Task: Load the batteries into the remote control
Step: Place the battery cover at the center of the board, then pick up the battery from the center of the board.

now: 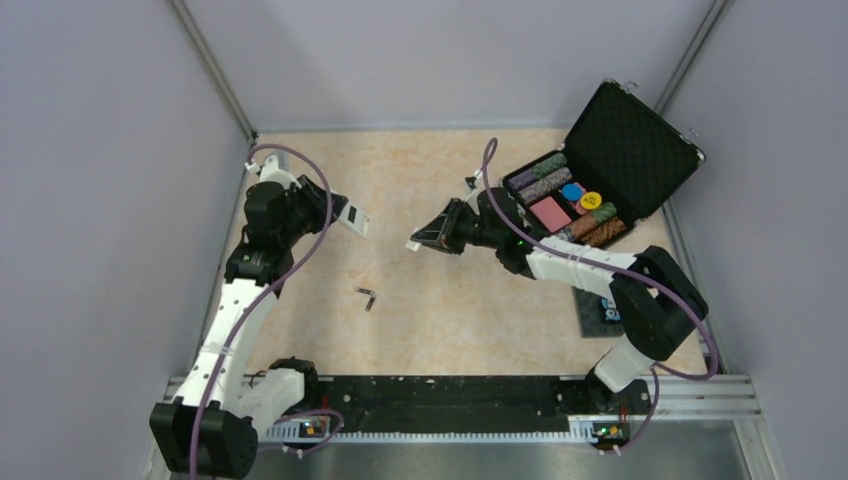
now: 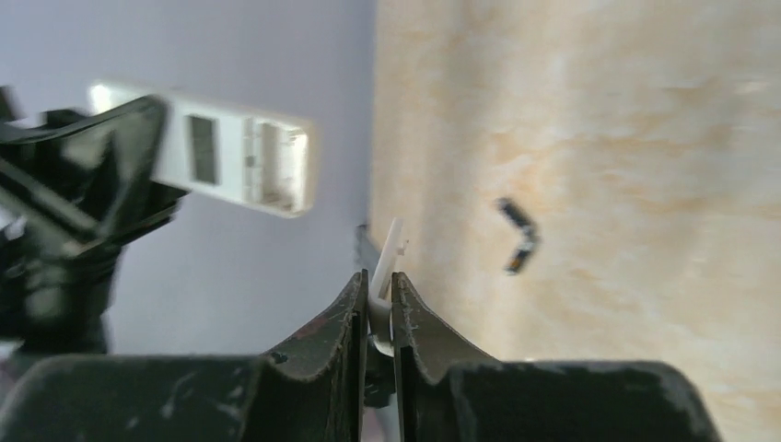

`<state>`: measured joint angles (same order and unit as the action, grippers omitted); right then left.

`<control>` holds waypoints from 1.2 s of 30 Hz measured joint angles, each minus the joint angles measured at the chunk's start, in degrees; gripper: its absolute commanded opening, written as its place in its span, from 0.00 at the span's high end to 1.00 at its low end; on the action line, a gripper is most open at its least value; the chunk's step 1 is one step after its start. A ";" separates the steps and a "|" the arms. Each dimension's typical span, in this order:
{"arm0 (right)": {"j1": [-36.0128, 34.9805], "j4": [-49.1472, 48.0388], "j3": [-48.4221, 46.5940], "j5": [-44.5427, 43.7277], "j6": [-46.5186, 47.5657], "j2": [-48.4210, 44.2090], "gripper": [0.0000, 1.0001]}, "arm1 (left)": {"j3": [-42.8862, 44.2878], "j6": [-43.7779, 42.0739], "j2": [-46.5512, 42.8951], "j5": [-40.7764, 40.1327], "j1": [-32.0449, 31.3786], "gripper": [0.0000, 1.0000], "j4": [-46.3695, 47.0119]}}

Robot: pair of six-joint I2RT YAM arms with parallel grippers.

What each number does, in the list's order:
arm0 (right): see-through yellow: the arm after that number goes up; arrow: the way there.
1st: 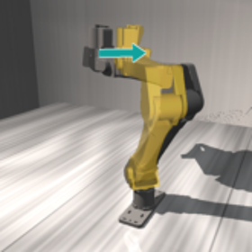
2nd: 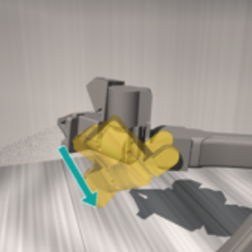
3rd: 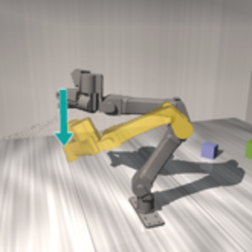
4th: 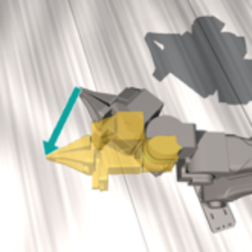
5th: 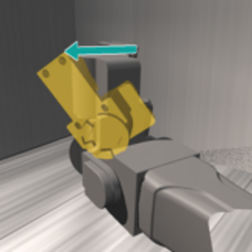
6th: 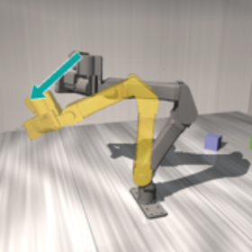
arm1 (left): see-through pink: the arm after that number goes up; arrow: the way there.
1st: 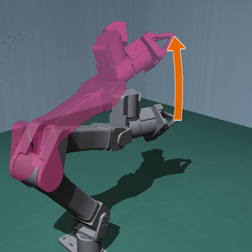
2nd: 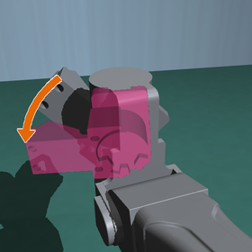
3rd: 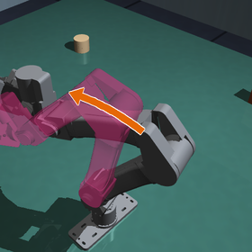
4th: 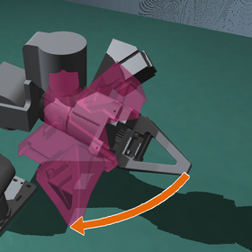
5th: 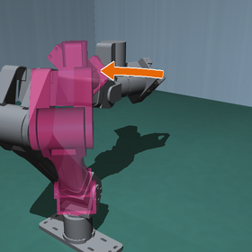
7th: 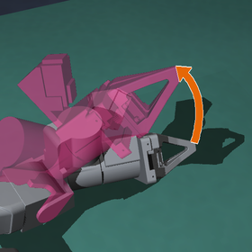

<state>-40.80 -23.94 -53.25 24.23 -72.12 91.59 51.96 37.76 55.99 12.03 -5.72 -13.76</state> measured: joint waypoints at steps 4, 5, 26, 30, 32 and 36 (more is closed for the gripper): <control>0.90 11.08 0.00 -6.49 8.70 2.14 0.88 | -1.33 -1.77 -0.48 -2.78 0.00 1.00 -1.36; 1.25 13.40 0.00 -8.04 10.51 3.37 0.87 | -1.75 -2.03 -0.76 -3.21 0.00 1.00 -1.44; -5.90 48.87 -13.92 -37.18 24.79 9.40 0.38 | -3.98 -6.19 -7.28 -10.80 -0.04 1.00 -7.54; -14.19 49.64 -21.31 -37.18 24.81 12.28 0.40 | -3.96 -4.79 -9.84 -19.08 -0.04 1.00 -12.48; -17.25 49.22 -25.44 -36.65 24.33 15.58 0.41 | -3.87 -3.80 -11.72 -23.08 -0.04 1.00 -15.30; -21.18 49.40 -31.45 -35.58 21.70 22.67 0.45 | -3.37 -1.68 -15.32 -29.92 -0.04 1.00 -19.82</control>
<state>-61.98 25.45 -84.71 -11.35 -50.41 114.26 48.60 36.07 40.66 -17.89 -5.76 -33.58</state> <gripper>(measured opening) 0.580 0.265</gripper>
